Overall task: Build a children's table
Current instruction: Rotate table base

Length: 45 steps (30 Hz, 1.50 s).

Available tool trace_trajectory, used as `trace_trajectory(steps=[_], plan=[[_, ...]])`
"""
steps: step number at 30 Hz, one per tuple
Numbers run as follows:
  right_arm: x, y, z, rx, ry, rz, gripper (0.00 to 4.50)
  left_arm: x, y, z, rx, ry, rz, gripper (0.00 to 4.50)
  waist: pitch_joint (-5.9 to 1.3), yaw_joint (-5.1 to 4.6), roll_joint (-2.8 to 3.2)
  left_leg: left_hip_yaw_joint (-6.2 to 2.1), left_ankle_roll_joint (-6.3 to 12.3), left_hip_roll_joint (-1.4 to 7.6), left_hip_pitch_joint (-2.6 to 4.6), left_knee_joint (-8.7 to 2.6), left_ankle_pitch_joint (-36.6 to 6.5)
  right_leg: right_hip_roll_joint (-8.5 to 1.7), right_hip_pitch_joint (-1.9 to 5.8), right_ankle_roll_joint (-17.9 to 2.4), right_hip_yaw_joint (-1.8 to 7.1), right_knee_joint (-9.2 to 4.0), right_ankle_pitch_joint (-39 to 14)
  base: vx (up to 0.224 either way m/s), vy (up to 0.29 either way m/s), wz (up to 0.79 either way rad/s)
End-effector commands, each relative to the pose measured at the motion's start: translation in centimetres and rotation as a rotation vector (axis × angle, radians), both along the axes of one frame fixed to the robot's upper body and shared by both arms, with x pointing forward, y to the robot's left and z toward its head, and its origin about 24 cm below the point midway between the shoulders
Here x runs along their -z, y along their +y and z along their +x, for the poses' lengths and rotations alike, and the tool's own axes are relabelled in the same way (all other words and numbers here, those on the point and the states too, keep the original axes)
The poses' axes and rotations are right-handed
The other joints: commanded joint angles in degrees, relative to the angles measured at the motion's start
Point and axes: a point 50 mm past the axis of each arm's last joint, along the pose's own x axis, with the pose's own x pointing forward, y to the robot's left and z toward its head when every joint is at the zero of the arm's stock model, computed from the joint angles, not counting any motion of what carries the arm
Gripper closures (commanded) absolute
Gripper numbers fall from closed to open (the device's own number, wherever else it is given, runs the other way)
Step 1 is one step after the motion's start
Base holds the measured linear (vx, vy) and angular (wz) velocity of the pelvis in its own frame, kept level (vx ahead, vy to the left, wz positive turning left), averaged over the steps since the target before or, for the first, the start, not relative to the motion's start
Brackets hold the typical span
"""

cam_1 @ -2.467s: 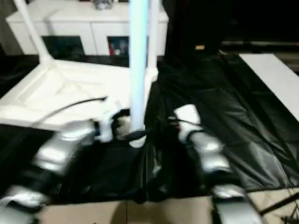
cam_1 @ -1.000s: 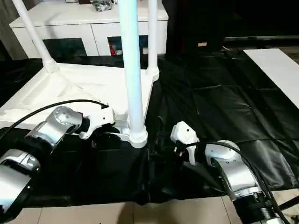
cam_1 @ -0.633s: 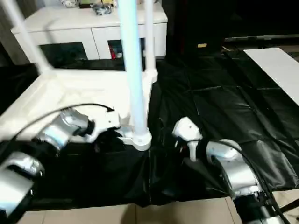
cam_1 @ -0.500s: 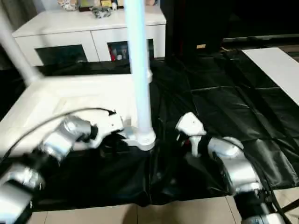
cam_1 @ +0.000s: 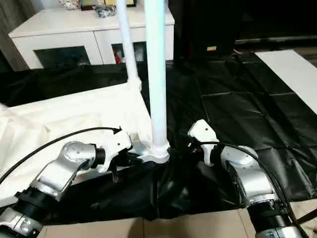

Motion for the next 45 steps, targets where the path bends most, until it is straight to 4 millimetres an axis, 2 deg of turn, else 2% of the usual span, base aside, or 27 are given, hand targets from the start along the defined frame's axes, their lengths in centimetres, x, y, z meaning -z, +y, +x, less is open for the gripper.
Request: trace_trajectory(steps=[1,6,10,11,14,21,23,24,35,36,38,39,43,45], plan=[[-0.2,1.2,0.2,-0.05,-0.001,0.028,0.62,1.7,0.4,-0.5,-0.033,0.048,0.058,4.48,-2.62,0.23,-1.65,-0.51,4.52,1.53,-0.21,-4.62,-14.87,-2.5,2.54,-9.17,1.67,-4.98,-21.91,0.0,0.0,0.0],[-0.7,2.0,-0.1,-0.105,0.005,0.099,0.62,1.2,-0.2,-0.5,-0.009,0.041,-0.016,4.48,-2.66,0.15,-1.67,-0.52,4.33,1.55,-0.11,-4.59,-15.35,-2.57,2.42,-9.11,1.76,-5.07,-22.0,0.0,0.0,0.0],[-0.6,2.6,-0.3,-0.14,0.012,0.109,0.62,1.0,-0.5,-0.4,0.007,0.034,-0.039,4.48,-2.81,0.39,-1.62,-0.5,4.85,1.74,-0.09,-4.54,-13.92,-2.56,2.39,-10.07,1.84,-4.74,-18.78,0.0,0.0,0.0],[-0.4,2.7,-0.1,-0.129,0.012,0.106,0.62,1.0,-0.6,-0.4,0.012,0.034,-0.038,4.48,-2.99,0.59,-1.56,-0.42,4.96,1.8,-0.02,-4.41,-12.46,-2.6,2.47,-11.0,1.91,-4.45,-15.93,0.0,0.0,0.0],[-0.1,3.2,0.3,-0.112,0.01,0.105,0.62,1.1,-0.7,-0.4,0.019,0.035,-0.039,4.48,-3.09,0.75,-1.54,-0.37,5.25,1.73,-0.12,-4.29,-10.75,-2.58,2.6,-11.98,1.85,-4.07,-12.97,0.0,0.0,0.0],[0.5,4.0,1.3,-0.067,0.018,0.075,0.62,1.1,-0.7,-0.4,0.031,0.037,-0.034,4.48,-2.93,0.97,-1.69,-0.36,4.09,1.72,-0.05,-4.45,-11.77,-2.68,2.61,-11.52,1.85,-4.15,-15.53,0.0,0.0,0.0],[0.5,3.9,1.4,-0.062,0.024,0.074,0.62,1.2,-0.6,-0.4,0.03,0.038,-0.032,4.48,-2.91,1.02,-1.99,-0.29,4.22,1.68,-0.06,-4.39,-11.73,-2.7,2.66,-11.37,1.9,-4.15,-15.33,0.0,0.0,0.0],[0.6,3.9,1.4,-0.064,0.026,0.074,0.62,1.2,-0.6,-0.4,0.03,0.038,-0.03,4.48,-2.88,1.09,-1.84,-0.31,4.36,1.73,-0.04,-4.42,-11.62,-2.74,2.63,-11.27,1.93,-4.14,-15.34,0.0,0.0,0.0],[1.1,3.9,0.9,-0.115,0.052,0.057,0.62,1.2,-0.3,-0.4,0.023,0.039,-0.025,4.48,-2.9,1.21,-1.86,-0.3,4.65,1.72,-0.12,-4.34,-11.25,-2.75,2.7,-11.17,1.9,-4.13,-15.36,0.0,0.0,0.0],[1.1,3.9,0.8,-0.118,0.056,0.061,0.8,1.2,-0.2,-0.4,0.022,0.039,-0.024,4.5,-2.9,1.19,-1.88,-0.29,4.67,1.71,-0.1,-4.33,-11.3,-2.73,2.69,-11.17,1.9,-4.15,-15.39,0.0,0.0,0.0],[1.1,3.9,0.8,-0.117,0.06,0.064,0.8,1.1,-0.2,-0.3,0.021,0.038,-0.023,4.5,-2.92,1.19,-1.84,-0.29,4.7,1.72,-0.09,-4.32,-11.28,-2.72,2.68,-11.21,1.9,-4.15,-15.35,0.0,0.0,0.0],[1.1,3.9,0.8,-0.114,0.061,0.067,1.0,1.1,-0.1,-0.3,0.02,0.038,-0.023,4.5,-2.93,1.2,-1.8,-0.3,4.71,1.73,-0.09,-4.33,-11.09,-2.71,2.69,-11.36,1.88,-4.11,-14.97,0.0,0.0,0.0],[1.1,3.9,0.9,-0.109,0.067,0.081,1.14,1.1,-0.1,-0.3,0.02,0.039,-0.023,4.5,-3.0,1.2,-1.84,-0.3,4.8,1.7,-0.11,-4.26,-10.73,-2.71,2.76,-11.55,1.88,-4.02,-14.3,0.0,0.0,0.0],[1.2,3.9,0.9,-0.11,0.069,0.082,1.38,1.1,0.0,-0.3,0.019,0.04,-0.021,4.5,-2.99,1.2,-1.8,-0.29,4.85,1.71,-0.12,-4.25,-10.7,-2.72,2.76,-11.64,1.86,-4.02,-14.27,0.0,0.0,0.0]])
